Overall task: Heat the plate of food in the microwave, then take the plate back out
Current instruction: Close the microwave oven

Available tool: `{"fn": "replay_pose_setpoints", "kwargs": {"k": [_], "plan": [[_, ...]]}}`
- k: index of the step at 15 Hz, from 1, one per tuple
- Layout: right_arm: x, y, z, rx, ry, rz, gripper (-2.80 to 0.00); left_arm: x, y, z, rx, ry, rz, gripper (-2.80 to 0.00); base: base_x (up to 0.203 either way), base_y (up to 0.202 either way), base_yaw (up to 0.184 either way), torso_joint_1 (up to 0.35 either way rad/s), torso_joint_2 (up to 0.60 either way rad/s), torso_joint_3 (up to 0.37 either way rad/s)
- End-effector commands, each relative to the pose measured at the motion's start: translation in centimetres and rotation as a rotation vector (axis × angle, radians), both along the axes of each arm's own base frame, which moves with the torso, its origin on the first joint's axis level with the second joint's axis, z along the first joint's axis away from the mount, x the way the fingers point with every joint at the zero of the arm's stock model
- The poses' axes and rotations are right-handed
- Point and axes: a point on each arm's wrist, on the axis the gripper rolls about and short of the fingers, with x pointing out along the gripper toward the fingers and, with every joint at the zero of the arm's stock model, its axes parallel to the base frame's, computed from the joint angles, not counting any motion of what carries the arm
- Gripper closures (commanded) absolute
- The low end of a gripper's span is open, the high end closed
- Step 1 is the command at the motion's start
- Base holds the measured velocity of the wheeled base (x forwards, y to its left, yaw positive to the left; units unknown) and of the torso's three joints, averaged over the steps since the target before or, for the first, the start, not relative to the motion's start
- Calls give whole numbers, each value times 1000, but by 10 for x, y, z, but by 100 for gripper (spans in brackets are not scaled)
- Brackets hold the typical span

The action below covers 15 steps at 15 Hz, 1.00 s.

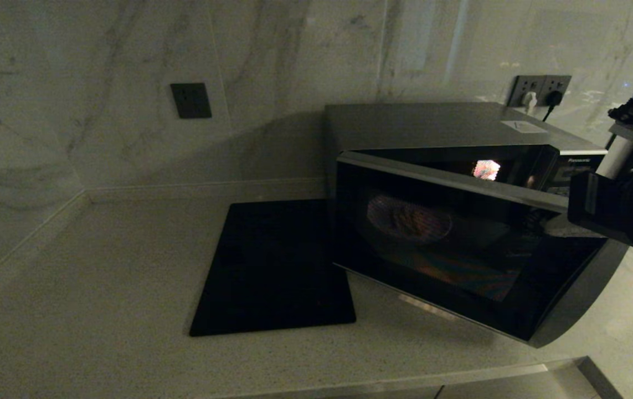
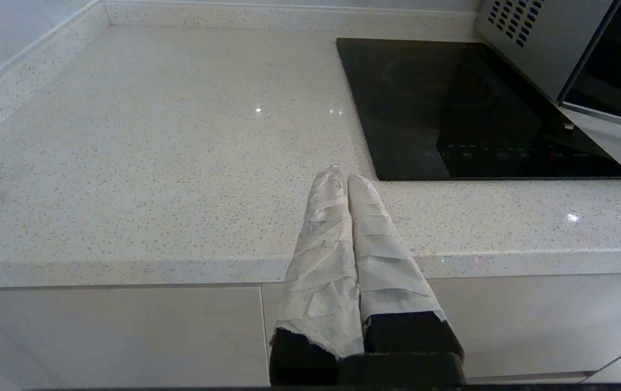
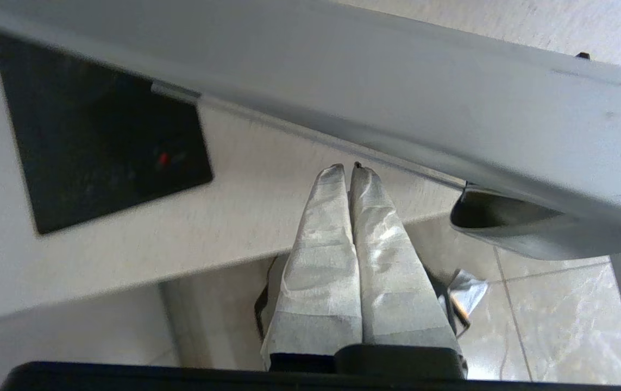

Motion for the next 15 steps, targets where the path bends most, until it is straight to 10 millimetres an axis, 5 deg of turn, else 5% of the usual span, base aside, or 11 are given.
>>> {"fn": "replay_pose_setpoints", "kwargs": {"k": [1, 15], "plan": [[13, 3, -7, -13, 11, -20, 0, 0, 0, 0, 0, 0, 0, 0, 0, 0, 0, 0, 0, 0], [51, -13, -33, -4, -121, -111, 0, 0, 0, 0, 0, 0, 0, 0, 0, 0, 0, 0, 0, 0]]}}
